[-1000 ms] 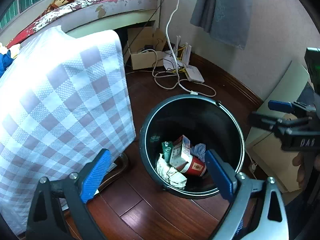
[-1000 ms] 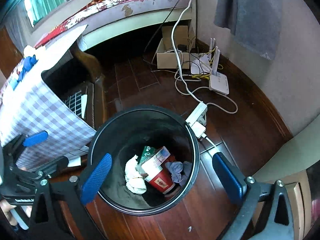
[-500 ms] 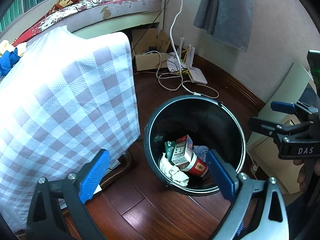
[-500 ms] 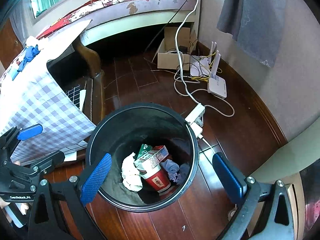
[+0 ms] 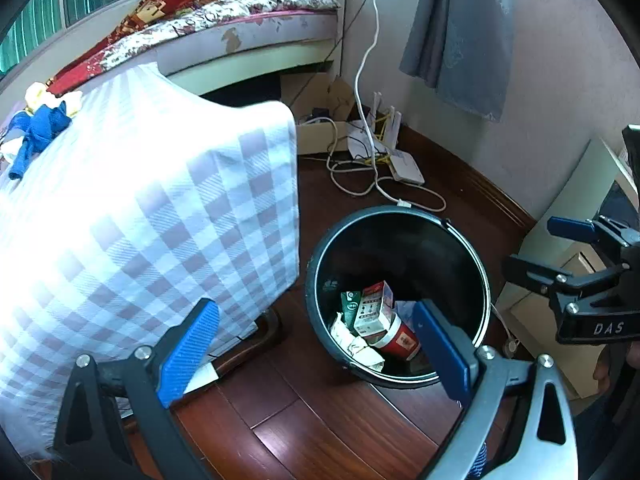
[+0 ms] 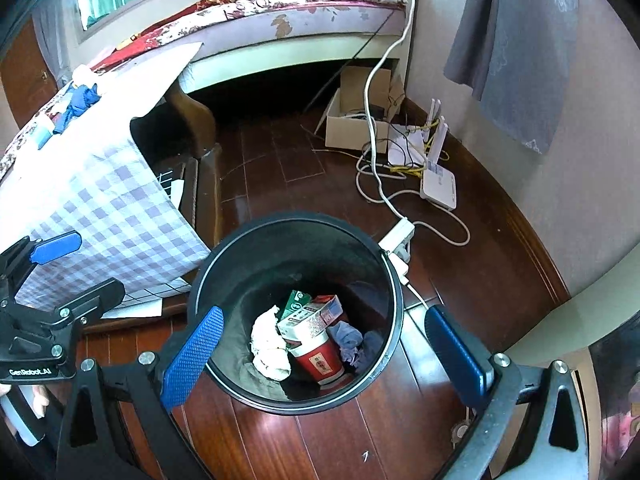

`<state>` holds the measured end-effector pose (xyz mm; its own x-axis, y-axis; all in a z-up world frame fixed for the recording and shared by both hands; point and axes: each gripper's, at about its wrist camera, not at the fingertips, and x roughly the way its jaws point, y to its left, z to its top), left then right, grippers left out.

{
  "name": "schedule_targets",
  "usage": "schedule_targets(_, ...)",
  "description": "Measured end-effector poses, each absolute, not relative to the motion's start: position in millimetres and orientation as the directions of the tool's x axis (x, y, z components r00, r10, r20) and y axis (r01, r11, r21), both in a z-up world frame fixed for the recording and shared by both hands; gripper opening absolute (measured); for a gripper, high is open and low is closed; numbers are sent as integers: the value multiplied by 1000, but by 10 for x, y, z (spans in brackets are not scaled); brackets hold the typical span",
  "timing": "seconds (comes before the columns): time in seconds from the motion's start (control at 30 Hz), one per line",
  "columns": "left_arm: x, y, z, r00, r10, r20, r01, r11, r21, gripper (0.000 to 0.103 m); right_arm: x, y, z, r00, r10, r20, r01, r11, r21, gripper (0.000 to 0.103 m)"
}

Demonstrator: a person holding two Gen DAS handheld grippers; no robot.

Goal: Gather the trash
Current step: 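Move both tools back over the table toward the remaining trash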

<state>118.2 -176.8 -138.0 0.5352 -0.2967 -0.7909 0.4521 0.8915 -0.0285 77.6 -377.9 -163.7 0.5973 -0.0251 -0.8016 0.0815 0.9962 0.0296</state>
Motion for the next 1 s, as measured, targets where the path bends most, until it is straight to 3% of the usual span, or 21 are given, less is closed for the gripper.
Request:
schedule_targets(0.6, 1026, -1244, -944, 643, -254, -722, 354, 935, -13, 100, 790, -3244, -1091, 707, 28, -707, -13, 1000, 26, 102)
schedule_targets(1.0, 1135, -476, -685, 729, -132, -672, 182, 983, 5, 100, 1147, -2562, -757, 768, 140, -625, -129, 990, 63, 102)
